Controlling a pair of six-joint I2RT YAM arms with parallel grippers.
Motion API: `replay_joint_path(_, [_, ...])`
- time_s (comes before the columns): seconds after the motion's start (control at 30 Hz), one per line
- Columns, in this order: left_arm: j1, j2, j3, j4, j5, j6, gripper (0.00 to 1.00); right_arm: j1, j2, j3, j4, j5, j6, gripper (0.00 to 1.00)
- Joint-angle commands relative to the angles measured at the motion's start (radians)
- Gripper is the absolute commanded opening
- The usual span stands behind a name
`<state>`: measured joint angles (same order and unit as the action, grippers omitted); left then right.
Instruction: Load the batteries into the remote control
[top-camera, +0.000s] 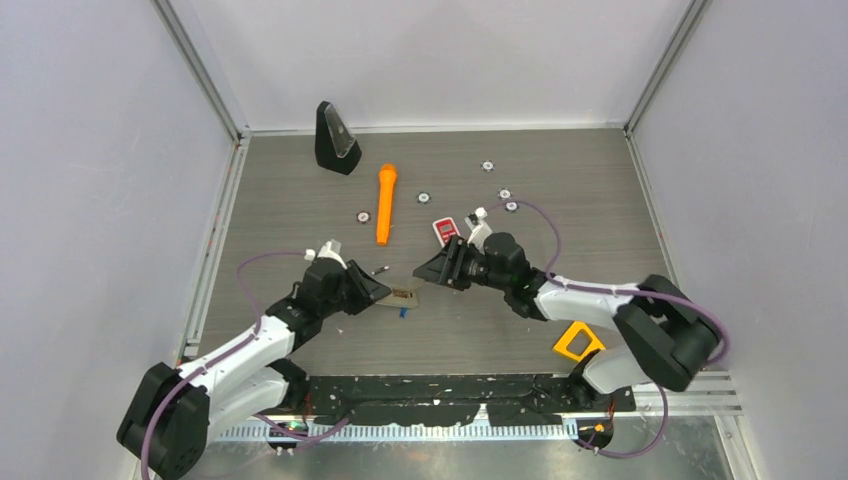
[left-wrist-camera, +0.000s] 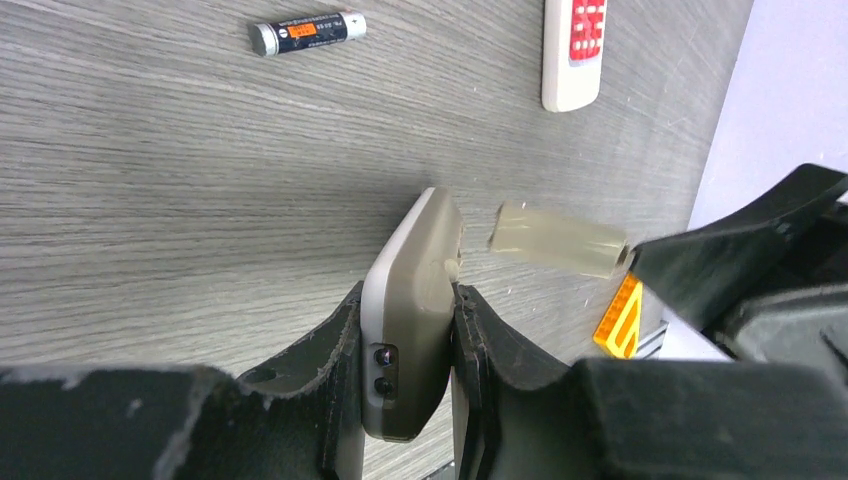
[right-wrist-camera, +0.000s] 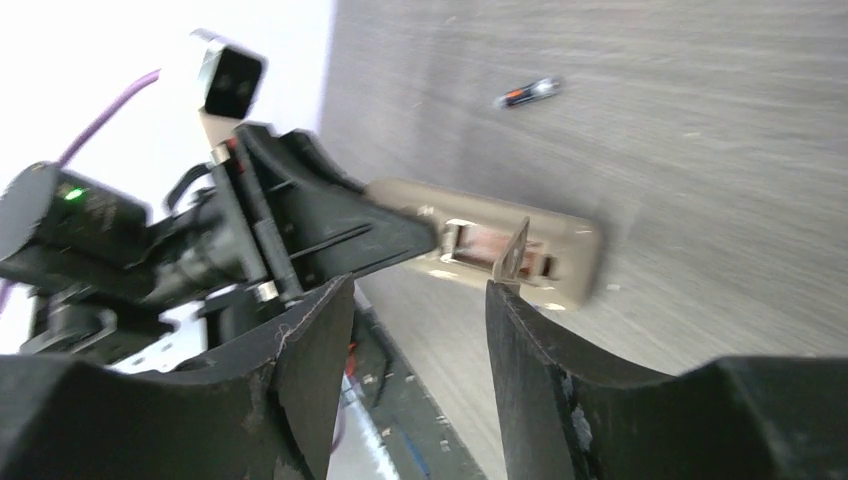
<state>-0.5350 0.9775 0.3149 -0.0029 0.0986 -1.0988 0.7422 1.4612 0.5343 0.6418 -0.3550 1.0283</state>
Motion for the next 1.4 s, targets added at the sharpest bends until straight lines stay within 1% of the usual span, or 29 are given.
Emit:
replay_joint_path(0.0, [-0.010, 0.003, -0.006, -0.247, -0.021, 0.127, 0.00, -0.014, -0.160, 0.077, -0.446, 0.252, -0.196, 0.58])
replay_joint_path(0.03, [-0.011, -0.003, 0.004, -0.252, -0.023, 0.138, 0.00, -0.017, -0.172, 0.088, -0.534, 0.305, -0.221, 0.58])
replay_joint_path(0.17, [-0.010, -0.026, 0.051, -0.248, -0.019, 0.211, 0.00, -0.023, -0.214, 0.140, -0.712, 0.401, -0.294, 0.61])
replay_joint_path(0.3, [-0.011, -0.038, 0.103, -0.222, 0.025, 0.316, 0.00, -0.025, -0.234, 0.147, -0.743, 0.375, -0.376, 0.64])
replay_joint_path(0.47, [-0.011, -0.056, 0.167, -0.240, 0.045, 0.403, 0.00, -0.035, -0.174, 0.177, -0.886, 0.375, -0.408, 0.64])
replay_joint_path(0.57, [-0.010, -0.068, 0.193, -0.238, 0.071, 0.426, 0.00, -0.037, -0.139, 0.183, -0.955, 0.426, -0.414, 0.63])
replay_joint_path(0.67, [-0.011, -0.083, 0.225, -0.248, 0.095, 0.439, 0.00, -0.038, -0.128, 0.182, -1.023, 0.517, -0.431, 0.62])
replay_joint_path(0.73, [-0.010, -0.102, 0.244, -0.256, 0.112, 0.449, 0.00, -0.038, -0.146, 0.186, -1.046, 0.547, -0.448, 0.61])
replay_joint_path(0.8, [-0.010, -0.122, 0.260, -0.257, 0.140, 0.467, 0.00, -0.038, -0.179, 0.191, -1.045, 0.532, -0.474, 0.62])
replay_joint_path(0.87, [-0.010, -0.134, 0.285, -0.261, 0.184, 0.510, 0.00, -0.038, -0.215, 0.207, -1.022, 0.452, -0.524, 0.63])
replay_joint_path(0.9, [-0.010, -0.137, 0.298, -0.272, 0.207, 0.535, 0.00, -0.038, -0.234, 0.228, -1.003, 0.355, -0.572, 0.64])
replay_joint_path(0.93, [-0.011, -0.137, 0.316, -0.286, 0.238, 0.560, 0.00, -0.038, -0.241, 0.240, -0.993, 0.289, -0.597, 0.64])
replay_joint_path(0.97, [-0.010, -0.138, 0.336, -0.310, 0.259, 0.590, 0.00, -0.038, -0.253, 0.266, -0.971, 0.136, -0.645, 0.65])
replay_joint_path(1.0, [-0.011, -0.140, 0.354, -0.335, 0.277, 0.618, 0.00, -0.038, -0.260, 0.287, -0.956, 0.050, -0.668, 0.65])
replay_joint_path(1.03, [-0.010, -0.144, 0.371, -0.358, 0.297, 0.642, 0.00, -0.038, -0.274, 0.293, -0.923, -0.123, -0.700, 0.66])
replay_joint_path(1.07, [-0.011, -0.154, 0.389, -0.382, 0.318, 0.663, 0.00, -0.038, -0.294, 0.305, -0.908, -0.198, -0.708, 0.67])
replay_joint_path(1.1, [-0.011, -0.166, 0.397, -0.392, 0.342, 0.678, 0.00, -0.038, -0.308, 0.310, -0.877, -0.316, -0.715, 0.67])
replay_joint_path(1.2, [-0.011, -0.199, 0.413, -0.406, 0.437, 0.710, 0.00, -0.038, -0.386, 0.326, -0.832, -0.477, -0.714, 0.72])
replay_joint_path(1.23, [-0.011, -0.207, 0.419, -0.411, 0.475, 0.723, 0.00, -0.038, -0.399, 0.332, -0.834, -0.490, -0.720, 0.74])
replay_joint_path(1.37, [-0.010, -0.230, 0.447, -0.432, 0.626, 0.748, 0.00, -0.036, -0.453, 0.381, -0.843, -0.586, -0.721, 0.78])
